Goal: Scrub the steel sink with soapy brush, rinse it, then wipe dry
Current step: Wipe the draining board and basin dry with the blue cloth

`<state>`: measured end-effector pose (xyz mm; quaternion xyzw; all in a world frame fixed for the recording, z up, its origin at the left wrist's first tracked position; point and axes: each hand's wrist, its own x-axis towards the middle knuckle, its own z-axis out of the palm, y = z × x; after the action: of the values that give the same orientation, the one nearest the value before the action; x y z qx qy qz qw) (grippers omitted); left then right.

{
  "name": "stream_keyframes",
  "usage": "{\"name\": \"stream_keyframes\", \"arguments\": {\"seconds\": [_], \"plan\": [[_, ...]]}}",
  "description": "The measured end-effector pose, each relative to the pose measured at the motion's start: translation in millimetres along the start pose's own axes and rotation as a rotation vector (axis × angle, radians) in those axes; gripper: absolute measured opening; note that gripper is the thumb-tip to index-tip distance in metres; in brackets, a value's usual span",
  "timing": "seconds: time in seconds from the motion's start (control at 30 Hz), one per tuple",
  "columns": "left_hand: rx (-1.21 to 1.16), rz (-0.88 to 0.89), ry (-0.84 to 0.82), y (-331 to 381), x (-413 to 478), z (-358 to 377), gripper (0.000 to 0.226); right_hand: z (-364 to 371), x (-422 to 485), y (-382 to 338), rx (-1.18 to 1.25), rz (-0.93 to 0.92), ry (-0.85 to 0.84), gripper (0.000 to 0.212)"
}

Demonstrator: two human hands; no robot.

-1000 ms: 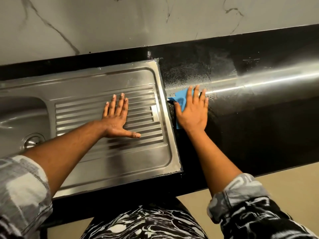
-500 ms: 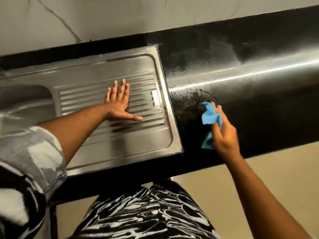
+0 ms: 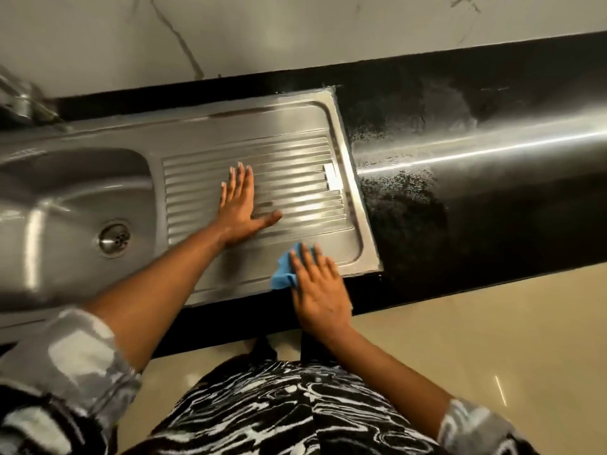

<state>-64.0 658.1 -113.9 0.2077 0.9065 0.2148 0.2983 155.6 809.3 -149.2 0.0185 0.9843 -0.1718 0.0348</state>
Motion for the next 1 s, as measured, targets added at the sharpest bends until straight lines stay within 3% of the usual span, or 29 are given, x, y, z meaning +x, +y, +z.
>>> {"name": "stream_keyframes", "arguments": {"seconds": [0.23, 0.37, 0.47, 0.57, 0.67, 0.77, 0.87, 1.0], "plan": [[-0.140, -0.144, 0.286, -102, -103, 0, 0.139, 20, 57, -102, 0.185, -0.244, -0.175, 0.049], [-0.162, -0.187, 0.364, -151, -152, -9, 0.138, -16, 58, -91, 0.658, 0.114, -0.110, 0.043], [-0.152, -0.199, 0.393, -181, -185, -9, 0.136, -42, 39, -48, 0.684, 0.298, -0.018, 0.048], [-0.179, -0.233, 0.455, -205, -213, -5, 0.131, -39, -1, -8, 0.462, 0.084, -0.011, 0.046], [-0.214, -0.246, 0.489, -220, -232, 2, 0.129, -1, -24, -15, 0.104, -0.205, -0.059, 0.056], [-0.239, -0.249, 0.491, -229, -246, 5, 0.128, 31, -11, -80, 0.005, -0.444, -0.200, 0.074], [-0.259, -0.260, 0.524, -240, -256, 4, 0.127, 65, 5, -168, -0.079, -0.668, -0.282, 0.073], [-0.272, -0.304, 0.582, -249, -270, 3, 0.126, 94, 37, -276, -0.128, -0.723, -0.301, 0.071]]}}
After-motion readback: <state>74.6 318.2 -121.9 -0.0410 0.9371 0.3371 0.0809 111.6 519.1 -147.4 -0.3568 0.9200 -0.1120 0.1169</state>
